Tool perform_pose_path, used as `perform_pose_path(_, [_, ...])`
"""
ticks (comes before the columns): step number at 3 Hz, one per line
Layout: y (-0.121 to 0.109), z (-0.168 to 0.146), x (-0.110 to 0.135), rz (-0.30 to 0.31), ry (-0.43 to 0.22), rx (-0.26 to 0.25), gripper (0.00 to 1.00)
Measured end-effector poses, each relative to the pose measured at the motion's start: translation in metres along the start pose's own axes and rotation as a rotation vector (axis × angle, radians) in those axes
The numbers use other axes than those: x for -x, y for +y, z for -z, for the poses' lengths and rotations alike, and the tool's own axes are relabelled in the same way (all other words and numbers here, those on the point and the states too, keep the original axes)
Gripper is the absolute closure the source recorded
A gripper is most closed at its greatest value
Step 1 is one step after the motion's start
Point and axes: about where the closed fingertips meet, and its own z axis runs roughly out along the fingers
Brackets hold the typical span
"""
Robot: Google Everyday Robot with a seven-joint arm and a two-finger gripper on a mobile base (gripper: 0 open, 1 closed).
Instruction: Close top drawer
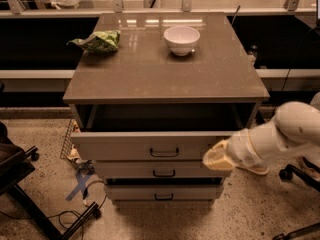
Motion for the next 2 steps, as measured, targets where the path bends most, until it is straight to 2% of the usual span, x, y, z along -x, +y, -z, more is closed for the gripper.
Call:
perform_pose_path(1, [-0.057,-0.013,0.037,0.047,-0.015,-0.004,1.0])
perform_pose_path(2, [-0.084,-0.021,0.057,0.074,-0.019,-0.005,1.0])
